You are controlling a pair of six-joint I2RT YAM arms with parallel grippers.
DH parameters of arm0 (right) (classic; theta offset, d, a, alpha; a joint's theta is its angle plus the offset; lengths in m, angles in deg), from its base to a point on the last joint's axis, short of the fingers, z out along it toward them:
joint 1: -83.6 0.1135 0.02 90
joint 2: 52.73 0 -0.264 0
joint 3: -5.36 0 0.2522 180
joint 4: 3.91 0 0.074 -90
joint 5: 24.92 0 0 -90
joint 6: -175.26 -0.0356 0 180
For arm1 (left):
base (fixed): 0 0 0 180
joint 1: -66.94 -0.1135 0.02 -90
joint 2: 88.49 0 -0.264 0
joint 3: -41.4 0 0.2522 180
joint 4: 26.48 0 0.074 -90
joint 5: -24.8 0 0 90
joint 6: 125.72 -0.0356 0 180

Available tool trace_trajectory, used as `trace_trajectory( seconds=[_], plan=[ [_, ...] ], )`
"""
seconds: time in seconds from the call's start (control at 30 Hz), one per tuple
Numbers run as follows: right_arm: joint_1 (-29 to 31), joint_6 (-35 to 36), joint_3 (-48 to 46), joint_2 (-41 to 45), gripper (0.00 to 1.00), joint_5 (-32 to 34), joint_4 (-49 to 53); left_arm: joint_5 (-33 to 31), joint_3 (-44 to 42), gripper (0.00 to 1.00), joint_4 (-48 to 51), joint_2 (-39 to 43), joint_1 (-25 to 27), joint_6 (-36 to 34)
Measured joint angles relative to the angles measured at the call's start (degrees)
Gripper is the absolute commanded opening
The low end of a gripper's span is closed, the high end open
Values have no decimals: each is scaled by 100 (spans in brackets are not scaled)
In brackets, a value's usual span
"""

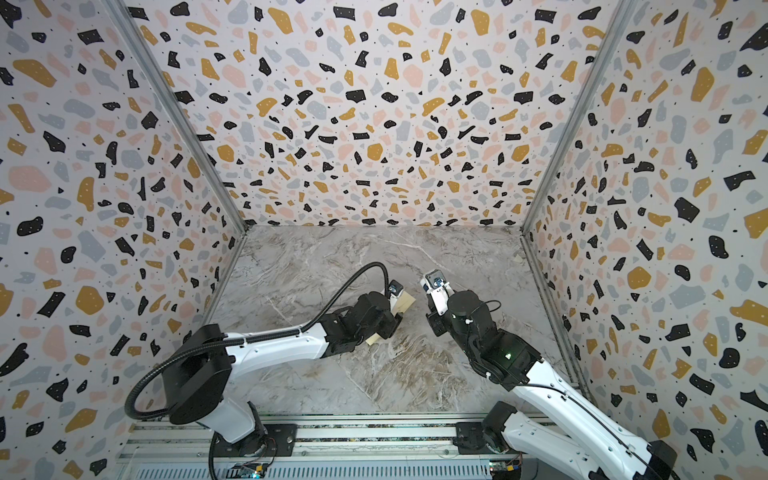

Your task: Place the letter into the envelope and seal it

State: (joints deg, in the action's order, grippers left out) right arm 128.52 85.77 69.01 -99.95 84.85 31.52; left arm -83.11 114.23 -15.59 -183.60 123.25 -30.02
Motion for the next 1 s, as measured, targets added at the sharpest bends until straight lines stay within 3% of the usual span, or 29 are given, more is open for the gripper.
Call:
trace_trajectory(
  seconds=[0.4,0.57,0.77,1.0],
  plan=[
    [-17,-166,0,352,0,-4,284,-109,420,44,-114,-1134,13,-337],
    [-24,-186,0,415,0,-28,289,-87,446,27,-144,-1360,11,-361],
    [-24,-238,0,431,0,-85,332,66,448,0,-192,-1480,11,-363],
    [-24,-273,0,516,0,-131,339,258,398,0,-229,-1357,13,-444]
  ],
)
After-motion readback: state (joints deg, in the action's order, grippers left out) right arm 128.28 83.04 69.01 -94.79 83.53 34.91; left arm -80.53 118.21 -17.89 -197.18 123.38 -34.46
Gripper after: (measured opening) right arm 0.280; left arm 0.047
